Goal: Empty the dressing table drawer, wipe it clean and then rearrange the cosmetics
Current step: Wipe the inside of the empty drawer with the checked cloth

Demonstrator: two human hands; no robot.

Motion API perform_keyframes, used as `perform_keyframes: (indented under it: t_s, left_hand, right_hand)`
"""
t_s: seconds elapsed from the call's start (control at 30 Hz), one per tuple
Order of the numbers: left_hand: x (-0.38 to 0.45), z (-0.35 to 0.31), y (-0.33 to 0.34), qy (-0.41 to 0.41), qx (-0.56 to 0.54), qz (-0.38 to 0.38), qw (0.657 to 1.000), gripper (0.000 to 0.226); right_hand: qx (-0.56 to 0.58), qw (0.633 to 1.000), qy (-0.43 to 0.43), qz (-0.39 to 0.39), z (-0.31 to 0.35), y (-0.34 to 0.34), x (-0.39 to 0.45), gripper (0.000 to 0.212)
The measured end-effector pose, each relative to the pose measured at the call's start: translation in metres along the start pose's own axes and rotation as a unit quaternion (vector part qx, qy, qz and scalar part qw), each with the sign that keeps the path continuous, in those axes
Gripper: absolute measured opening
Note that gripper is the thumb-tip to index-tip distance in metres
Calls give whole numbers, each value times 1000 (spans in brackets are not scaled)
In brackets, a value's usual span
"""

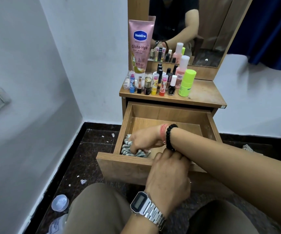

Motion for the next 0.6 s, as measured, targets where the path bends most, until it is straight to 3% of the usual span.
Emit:
perform_keyframes:
  t_s: [0.03, 0.1, 0.17, 0.2, 0.27, 0.33, 0.4, 0.47, 0.53, 0.6]
  left_hand:
    - [0, 0, 1, -1, 3, 0, 1000, 23]
    - [1, -1, 0, -1, 4, -7, 1000, 21]
    - [0, -1, 0, 1, 2, 0, 1000, 26]
    - [0, 0, 0, 3, 0, 7, 1000, 29]
    - [0, 1, 0, 6, 3, 6, 1000, 29]
    - [-1, 1, -1, 3, 0, 9, 1000, 28]
    - [0, 0, -2, 6, -7, 12, 1000, 28]
    - [0, 1, -2, 6, -10, 10, 1000, 28]
    - [-1, 1, -1, 4, -10, 8, 1000, 30]
    - [-1, 0, -2, 4, -10, 7, 1000, 32]
  right_hand:
    - [0, 997, -38, 63, -6, -2, 6, 46]
    - [-42, 991, 88, -89, -19, -15, 7, 36]
    - [-61, 965, 148, -210, -47, -30, 1, 34]
    - [50, 970, 113, -211, -50, -31, -6, 33]
    - [292, 928, -15, -231, -47, -33, -24, 31]
    - [353, 870, -97, -332, -41, -43, -41, 30]
    - [234, 838, -104, -481, -43, -59, -55, 30]
    - [5, 830, -63, -554, -38, -64, -59, 35]
    - [-218, 843, 12, -491, -31, -60, -52, 39]
    - [-315, 866, 81, -379, -31, -58, -40, 35]
Point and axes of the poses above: each hand's wrist, its own x-axis towards the middle knuckle, its own y-axis out of the palm, z = x × y, the point moved 1 cm from there along x, towards the middle knuckle, and after that the axes turned 8 degrees about z, right-handed, at the moved point
